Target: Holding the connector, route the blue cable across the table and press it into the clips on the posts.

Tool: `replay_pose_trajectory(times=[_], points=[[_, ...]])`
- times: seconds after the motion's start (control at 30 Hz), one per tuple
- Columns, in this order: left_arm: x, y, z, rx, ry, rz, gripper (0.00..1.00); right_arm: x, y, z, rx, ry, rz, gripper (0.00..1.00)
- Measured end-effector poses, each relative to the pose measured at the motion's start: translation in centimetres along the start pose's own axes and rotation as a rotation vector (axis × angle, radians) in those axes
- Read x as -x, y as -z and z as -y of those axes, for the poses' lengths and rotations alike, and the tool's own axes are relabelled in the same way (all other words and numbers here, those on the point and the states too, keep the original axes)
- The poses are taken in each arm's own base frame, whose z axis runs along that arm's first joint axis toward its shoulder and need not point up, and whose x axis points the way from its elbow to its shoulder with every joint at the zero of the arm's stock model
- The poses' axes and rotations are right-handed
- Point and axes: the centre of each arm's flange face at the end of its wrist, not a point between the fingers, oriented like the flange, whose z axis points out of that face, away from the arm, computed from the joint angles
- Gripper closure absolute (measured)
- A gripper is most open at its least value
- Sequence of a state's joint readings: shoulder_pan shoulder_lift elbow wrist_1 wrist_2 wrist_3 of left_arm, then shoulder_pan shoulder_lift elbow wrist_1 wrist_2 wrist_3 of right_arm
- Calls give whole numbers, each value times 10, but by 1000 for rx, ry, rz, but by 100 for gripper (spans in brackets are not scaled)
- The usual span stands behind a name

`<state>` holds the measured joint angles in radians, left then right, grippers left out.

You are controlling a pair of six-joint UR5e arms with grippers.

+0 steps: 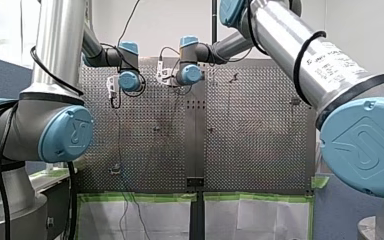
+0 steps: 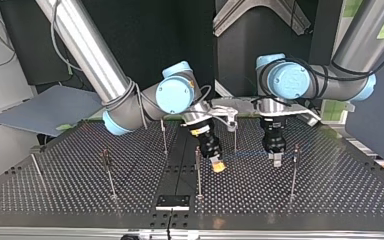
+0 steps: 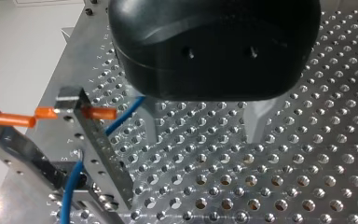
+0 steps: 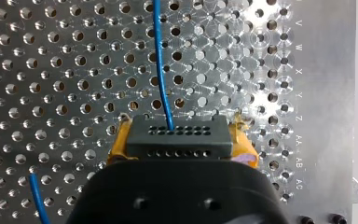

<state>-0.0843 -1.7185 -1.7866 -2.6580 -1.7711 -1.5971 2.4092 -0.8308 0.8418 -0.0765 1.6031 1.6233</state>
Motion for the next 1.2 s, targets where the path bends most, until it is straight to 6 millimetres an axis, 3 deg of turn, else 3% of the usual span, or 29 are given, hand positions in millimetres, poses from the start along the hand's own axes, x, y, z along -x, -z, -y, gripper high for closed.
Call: replay_pose_trajectory(times=[0.03,0.07,0.1,0.13,0.23,0.27,0.3,0.33,0.7,0.97,1.2], points=[[0,0,0,0,0,-1,47,0,0,0,0,0,0,100],[0,0,0,-1,0,-1,67,0,0,0,0,0,0,100],[0,0,1,-1,0,-2,67,0,0,0,0,0,1,100],[0,1,1,-1,1,-2,73,0,0,0,0,0,1,100],[0,1,1,-1,2,-3,73,0,0,0,0,0,1,100],[0,1,1,-1,2,-4,81,0,0,0,0,0,1,100],[0,1,1,-1,2,-4,81,0,0,0,0,0,1,100],[-1,1,1,-1,2,-4,100,0,0,0,0,0,1,100],[-15,22,2,8,-25,-92,100,10,4,-2,10,3,34,100],[-12,42,0,6,-8,-68,100,39,14,-5,24,5,103,100],[-30,56,-1,-7,-3,-63,100,67,28,-10,51,14,186,100]])
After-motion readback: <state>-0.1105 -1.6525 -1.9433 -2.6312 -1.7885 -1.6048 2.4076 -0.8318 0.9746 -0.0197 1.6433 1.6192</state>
